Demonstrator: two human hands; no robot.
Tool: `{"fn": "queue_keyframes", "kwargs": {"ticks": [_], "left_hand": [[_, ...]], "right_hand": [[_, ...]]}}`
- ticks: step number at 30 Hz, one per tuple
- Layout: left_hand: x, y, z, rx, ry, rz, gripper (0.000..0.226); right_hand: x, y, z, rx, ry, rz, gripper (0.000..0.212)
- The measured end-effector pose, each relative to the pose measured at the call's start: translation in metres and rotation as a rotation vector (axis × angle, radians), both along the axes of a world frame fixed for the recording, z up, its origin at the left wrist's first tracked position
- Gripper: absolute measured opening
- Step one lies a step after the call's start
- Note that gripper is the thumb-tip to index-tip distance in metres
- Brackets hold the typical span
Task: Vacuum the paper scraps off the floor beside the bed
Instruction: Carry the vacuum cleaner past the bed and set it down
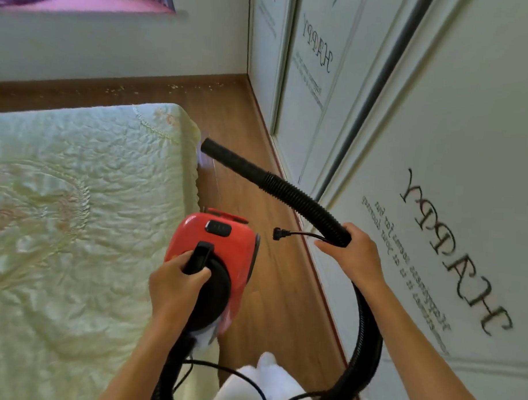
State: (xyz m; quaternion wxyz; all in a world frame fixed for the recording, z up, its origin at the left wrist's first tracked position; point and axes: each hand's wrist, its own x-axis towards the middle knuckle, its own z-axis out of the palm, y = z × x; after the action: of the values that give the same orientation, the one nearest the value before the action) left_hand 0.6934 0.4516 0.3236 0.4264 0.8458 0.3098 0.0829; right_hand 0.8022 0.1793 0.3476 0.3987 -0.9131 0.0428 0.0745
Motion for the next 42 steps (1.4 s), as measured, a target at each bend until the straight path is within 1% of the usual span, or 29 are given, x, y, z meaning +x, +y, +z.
{"fn": "queue_keyframes", "kwargs": {"ticks": [3, 5, 10, 13, 16, 19, 22, 25, 33, 35, 39, 42], "left_hand": [[0.062, 0.01, 0.008, -0.042, -0.057, 0.035, 0.023], [0.102, 0.019, 0.011, -0.042, -0.065, 0.041, 0.022], [0.199, 0.053, 0.007, -0.012, -0.069, 0.016, 0.008], [0.259, 0.082, 0.006, 0.004, -0.046, -0.021, 0.006], [0.312, 0.107, 0.009, 0.05, -0.038, -0.024, 0.005], [0.359, 0.13, 0.013, 0.041, -0.04, -0.021, 0.003], [0.403, 0.153, 0.011, 0.032, -0.037, -0.013, 0.007], [0.453, 0.176, 0.004, 0.044, -0.01, 0.008, 0.007], [0.605, 0.229, -0.007, 0.056, 0.046, 0.081, 0.012], [0.645, 0.243, -0.002, 0.075, 0.06, 0.083, 0.013], [0.715, 0.28, 0.013, 0.079, 0.027, 0.125, 0.019], [0.767, 0.309, 0.022, 0.068, 0.023, 0.148, 0.016]], "right_hand": [[0.061, 0.015, 0.008, -0.062, -0.023, 0.039, 0.037], [0.102, 0.03, 0.01, -0.088, -0.049, 0.065, 0.039], [0.201, 0.08, 0.006, -0.144, -0.175, 0.105, 0.039], [0.258, 0.113, 0.001, -0.126, -0.257, 0.101, 0.041], [0.309, 0.144, -0.003, -0.115, -0.29, 0.102, 0.048], [0.35, 0.173, -0.006, -0.122, -0.314, 0.121, 0.048], [0.396, 0.197, -0.007, -0.127, -0.354, 0.132, 0.047], [0.452, 0.222, -0.012, -0.122, -0.352, 0.168, 0.047], [0.638, 0.292, -0.026, -0.036, -0.364, 0.251, 0.053], [0.689, 0.311, -0.022, -0.033, -0.354, 0.278, 0.053], [0.777, 0.354, -0.008, -0.037, -0.367, 0.355, 0.053], [0.834, 0.388, -0.001, -0.038, -0.384, 0.404, 0.053]]}}
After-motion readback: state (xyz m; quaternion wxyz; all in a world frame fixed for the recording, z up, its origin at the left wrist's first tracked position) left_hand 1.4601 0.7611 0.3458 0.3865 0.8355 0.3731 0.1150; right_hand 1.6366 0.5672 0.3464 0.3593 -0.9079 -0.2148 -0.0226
